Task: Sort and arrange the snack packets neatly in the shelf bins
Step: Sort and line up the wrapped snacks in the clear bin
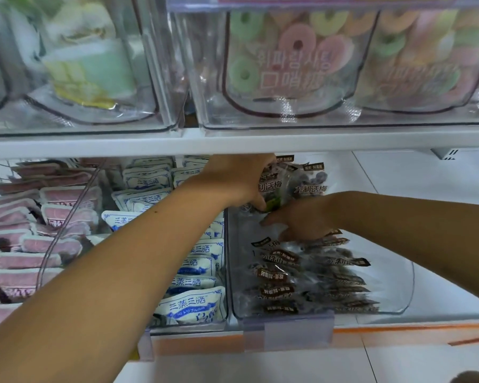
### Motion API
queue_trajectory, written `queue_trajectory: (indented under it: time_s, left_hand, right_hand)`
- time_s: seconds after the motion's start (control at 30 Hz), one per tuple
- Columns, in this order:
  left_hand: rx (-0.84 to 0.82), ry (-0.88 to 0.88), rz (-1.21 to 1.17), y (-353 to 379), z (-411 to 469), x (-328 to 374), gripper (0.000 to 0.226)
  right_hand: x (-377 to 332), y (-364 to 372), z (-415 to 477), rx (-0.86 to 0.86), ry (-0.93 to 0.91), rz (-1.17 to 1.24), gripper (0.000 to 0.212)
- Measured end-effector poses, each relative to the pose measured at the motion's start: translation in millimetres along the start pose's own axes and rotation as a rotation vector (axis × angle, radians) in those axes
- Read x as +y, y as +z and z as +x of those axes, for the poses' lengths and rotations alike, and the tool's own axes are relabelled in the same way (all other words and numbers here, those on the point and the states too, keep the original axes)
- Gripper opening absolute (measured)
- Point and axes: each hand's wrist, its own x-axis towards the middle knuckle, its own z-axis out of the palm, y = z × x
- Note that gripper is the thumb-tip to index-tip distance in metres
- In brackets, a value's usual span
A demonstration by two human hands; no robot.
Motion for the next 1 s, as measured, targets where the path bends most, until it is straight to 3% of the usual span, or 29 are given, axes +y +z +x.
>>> queue_trajectory:
  time_s: [0.13, 0.27, 0.43, 0.73, 0.8, 0.9, 1.0]
  left_hand:
    - [-0.01, -0.027, -0.011, 1, 0, 0, 0.08]
    - [-0.013, -0.048, -0.014, 1, 0, 0, 0.084]
    - [-0.018, -0.03, 0.074, -1, 1, 1, 0.082]
    - [-0.171, 0.005, 0.107, -11, -4, 10, 0.083]
    - [-0.191, 0.016, 0.028, -15, -12, 9, 0.079]
    - [-0.199, 0.029, -0.118, -22, -28, 10, 0.074]
    - [-0.09, 0.053, -0.128, -29, -49, 13, 0.06]
  right_hand:
    - [-4, 4, 1, 0.012, 0.006, -0.012, 0.056]
    - [-9, 3, -1, 0.08, 0.017, -0.01, 0.029]
    - [-1, 1, -28, 0.265, -0.057, 0.275, 0.014]
    - [-5, 10, -53, 0.528, -0.107, 0.587, 0.002]
    - [-6, 14, -49, 0.597, -0.148, 0.575, 0.017]
    - [-5, 8, -56, 0.439, -0.147, 0.516, 0.009]
    - [3, -1, -79, 0.085, -0.14, 0.64, 0.047]
